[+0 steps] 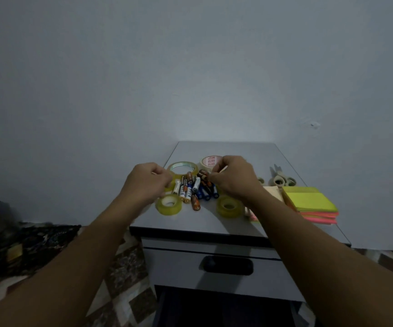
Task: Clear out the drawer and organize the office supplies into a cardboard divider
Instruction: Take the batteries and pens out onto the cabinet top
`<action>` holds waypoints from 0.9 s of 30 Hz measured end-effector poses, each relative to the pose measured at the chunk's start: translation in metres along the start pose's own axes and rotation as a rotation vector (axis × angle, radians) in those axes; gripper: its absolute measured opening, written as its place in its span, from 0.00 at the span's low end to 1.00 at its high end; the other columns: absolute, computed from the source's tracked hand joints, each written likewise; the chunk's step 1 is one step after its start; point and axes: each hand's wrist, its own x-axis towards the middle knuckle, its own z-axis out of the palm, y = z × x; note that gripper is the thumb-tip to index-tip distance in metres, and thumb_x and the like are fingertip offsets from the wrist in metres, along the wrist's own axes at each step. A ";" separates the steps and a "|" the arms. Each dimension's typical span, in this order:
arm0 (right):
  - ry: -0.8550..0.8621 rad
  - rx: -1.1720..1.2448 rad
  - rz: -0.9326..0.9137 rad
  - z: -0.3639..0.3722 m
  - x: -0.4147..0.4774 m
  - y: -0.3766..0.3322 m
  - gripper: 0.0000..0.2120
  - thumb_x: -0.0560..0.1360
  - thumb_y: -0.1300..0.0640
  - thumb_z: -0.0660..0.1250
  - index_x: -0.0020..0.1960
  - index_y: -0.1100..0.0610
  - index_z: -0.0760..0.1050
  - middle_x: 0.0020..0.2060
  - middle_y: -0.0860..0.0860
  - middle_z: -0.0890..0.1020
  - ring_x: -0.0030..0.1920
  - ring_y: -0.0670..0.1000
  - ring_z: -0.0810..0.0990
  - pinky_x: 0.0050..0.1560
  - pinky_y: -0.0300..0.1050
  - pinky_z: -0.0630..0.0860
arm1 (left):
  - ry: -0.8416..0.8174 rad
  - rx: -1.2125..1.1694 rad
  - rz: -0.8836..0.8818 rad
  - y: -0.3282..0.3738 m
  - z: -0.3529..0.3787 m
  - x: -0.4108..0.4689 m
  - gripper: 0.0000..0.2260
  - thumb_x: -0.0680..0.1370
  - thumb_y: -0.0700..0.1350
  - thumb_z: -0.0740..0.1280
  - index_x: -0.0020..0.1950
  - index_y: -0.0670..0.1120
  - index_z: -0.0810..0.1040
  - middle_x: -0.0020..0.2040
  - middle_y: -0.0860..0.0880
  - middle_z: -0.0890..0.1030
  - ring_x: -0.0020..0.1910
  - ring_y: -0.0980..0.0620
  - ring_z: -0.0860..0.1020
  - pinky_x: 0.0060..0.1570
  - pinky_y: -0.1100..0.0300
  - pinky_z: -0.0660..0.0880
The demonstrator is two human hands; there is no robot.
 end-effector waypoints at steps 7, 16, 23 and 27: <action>-0.015 -0.183 -0.045 0.040 0.029 -0.013 0.11 0.72 0.55 0.71 0.48 0.63 0.78 0.42 0.59 0.82 0.44 0.56 0.81 0.54 0.54 0.80 | 0.010 -0.060 0.018 -0.017 -0.018 -0.023 0.05 0.76 0.42 0.66 0.45 0.44 0.82 0.41 0.47 0.85 0.32 0.52 0.79 0.27 0.63 0.71; 0.031 -0.441 -0.109 0.058 0.040 -0.013 0.16 0.72 0.50 0.72 0.48 0.63 0.78 0.38 0.59 0.82 0.41 0.58 0.81 0.55 0.56 0.78 | 0.022 -0.085 0.029 -0.023 -0.018 -0.023 0.05 0.76 0.45 0.67 0.43 0.48 0.82 0.37 0.53 0.85 0.32 0.54 0.81 0.41 0.56 0.79; 0.064 -0.278 -0.110 0.052 0.036 -0.009 0.14 0.75 0.51 0.71 0.46 0.63 0.80 0.38 0.58 0.83 0.39 0.57 0.82 0.54 0.56 0.80 | 0.008 -0.070 0.040 -0.019 -0.019 -0.027 0.04 0.75 0.46 0.67 0.43 0.49 0.82 0.39 0.52 0.85 0.36 0.50 0.82 0.45 0.51 0.81; 0.122 -0.231 -0.111 0.039 0.029 -0.013 0.14 0.76 0.52 0.67 0.40 0.63 0.80 0.34 0.57 0.83 0.37 0.56 0.82 0.46 0.55 0.82 | 0.017 -0.082 0.045 -0.015 -0.020 -0.031 0.05 0.75 0.45 0.67 0.42 0.49 0.82 0.39 0.53 0.85 0.38 0.50 0.82 0.44 0.52 0.80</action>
